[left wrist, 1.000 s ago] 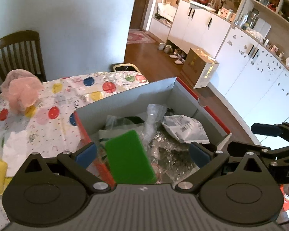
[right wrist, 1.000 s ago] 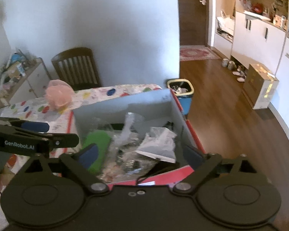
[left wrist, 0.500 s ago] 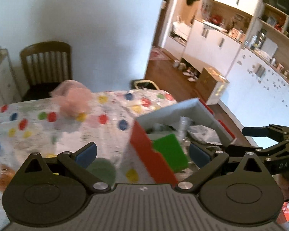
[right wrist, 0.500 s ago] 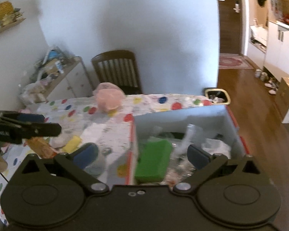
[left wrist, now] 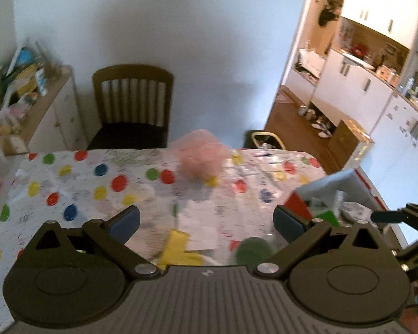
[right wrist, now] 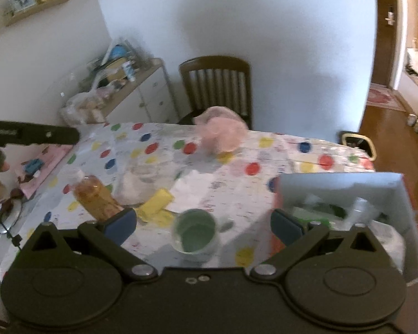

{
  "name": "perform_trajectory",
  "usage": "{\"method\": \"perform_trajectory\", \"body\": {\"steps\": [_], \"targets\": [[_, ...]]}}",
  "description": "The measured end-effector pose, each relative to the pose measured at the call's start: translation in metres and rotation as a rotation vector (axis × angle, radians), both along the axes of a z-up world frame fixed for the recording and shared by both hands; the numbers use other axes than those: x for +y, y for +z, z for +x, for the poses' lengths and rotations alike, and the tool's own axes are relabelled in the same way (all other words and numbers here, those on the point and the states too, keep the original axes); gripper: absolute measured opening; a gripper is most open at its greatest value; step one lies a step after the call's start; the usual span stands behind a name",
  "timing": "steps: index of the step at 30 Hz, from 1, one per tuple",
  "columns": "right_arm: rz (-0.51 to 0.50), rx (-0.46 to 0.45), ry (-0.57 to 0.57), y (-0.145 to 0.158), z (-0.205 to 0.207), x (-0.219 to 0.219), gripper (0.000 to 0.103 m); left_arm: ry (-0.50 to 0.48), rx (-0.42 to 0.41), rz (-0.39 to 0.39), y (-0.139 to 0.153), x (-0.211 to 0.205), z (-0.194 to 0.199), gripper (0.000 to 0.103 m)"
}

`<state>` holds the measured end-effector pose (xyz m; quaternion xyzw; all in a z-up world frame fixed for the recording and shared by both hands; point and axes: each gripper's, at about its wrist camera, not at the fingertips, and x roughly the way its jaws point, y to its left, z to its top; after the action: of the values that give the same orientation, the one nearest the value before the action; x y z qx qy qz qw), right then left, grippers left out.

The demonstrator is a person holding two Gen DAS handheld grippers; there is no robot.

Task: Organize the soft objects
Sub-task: 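Withdraw both tools from the box back over the table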

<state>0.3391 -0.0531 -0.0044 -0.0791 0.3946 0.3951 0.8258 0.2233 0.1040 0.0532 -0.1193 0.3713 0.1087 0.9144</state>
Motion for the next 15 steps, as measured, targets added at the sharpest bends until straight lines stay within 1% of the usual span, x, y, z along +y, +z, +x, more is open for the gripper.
{"method": "perform_trajectory", "body": {"steps": [4, 9, 13, 15], "targets": [[-0.005, 0.008, 0.035, -0.002, -0.006, 0.04, 0.102, 0.057, 0.016, -0.025, -0.013, 0.045, -0.002, 0.102], [-0.042, 0.013, 0.046, -0.013, -0.01, 0.094, 0.1, 0.12, 0.037, -0.042, -0.041, 0.104, -0.003, 0.102], [-0.072, 0.016, 0.038, -0.024, -0.009, 0.135, 0.098, 0.139, 0.079, -0.07, -0.069, 0.142, 0.001, 0.102], [-0.081, 0.035, 0.026, -0.032, -0.005, 0.152, 0.097, 0.137, 0.099, -0.086, -0.082, 0.155, 0.004, 0.102]]}}
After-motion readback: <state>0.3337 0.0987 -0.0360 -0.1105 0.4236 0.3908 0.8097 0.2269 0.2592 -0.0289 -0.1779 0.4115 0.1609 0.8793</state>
